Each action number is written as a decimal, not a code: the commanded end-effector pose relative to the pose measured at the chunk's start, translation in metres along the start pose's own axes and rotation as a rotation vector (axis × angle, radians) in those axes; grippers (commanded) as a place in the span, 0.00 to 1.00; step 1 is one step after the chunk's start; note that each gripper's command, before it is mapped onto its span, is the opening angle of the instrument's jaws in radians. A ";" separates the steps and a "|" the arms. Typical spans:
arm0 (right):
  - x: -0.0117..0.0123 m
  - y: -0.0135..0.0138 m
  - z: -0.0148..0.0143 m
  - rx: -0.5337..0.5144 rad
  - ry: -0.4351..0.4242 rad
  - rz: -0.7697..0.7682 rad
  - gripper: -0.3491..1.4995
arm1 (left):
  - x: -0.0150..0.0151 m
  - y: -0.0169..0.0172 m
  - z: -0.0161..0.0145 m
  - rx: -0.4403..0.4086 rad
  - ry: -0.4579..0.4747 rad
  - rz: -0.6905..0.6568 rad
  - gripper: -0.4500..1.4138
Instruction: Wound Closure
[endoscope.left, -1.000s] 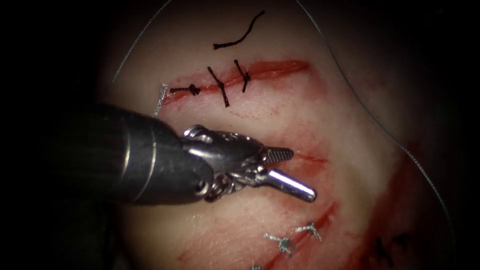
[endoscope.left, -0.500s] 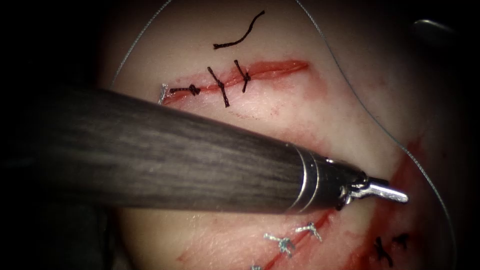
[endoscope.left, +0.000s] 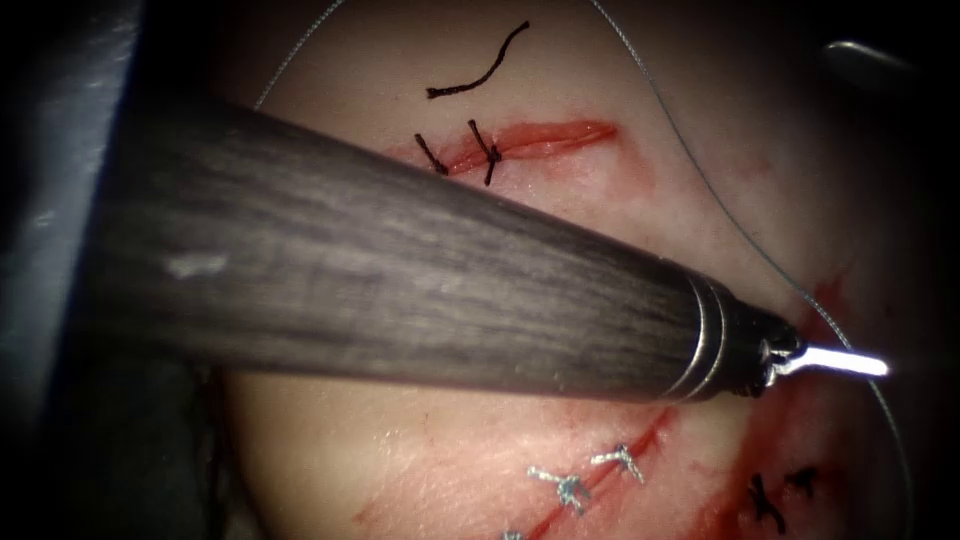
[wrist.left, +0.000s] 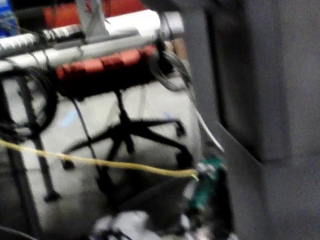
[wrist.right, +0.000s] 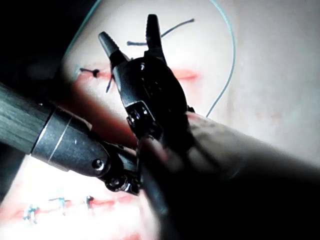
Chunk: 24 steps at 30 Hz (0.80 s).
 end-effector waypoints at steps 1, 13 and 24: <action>-0.0002 -0.0003 0.0008 0.001 0.002 0.000 0.83 | 0.0003 -0.0006 0.0004 0.001 0.000 -0.006 0.55; -0.0003 -0.0008 0.0009 -0.002 0.003 0.000 0.83 | 0.0001 -0.0023 0.0012 0.004 -0.012 -0.008 0.00; -0.0004 -0.0010 0.0010 -0.004 0.004 -0.002 0.83 | 0.0017 -0.0006 -0.0009 -0.002 -0.021 0.047 0.00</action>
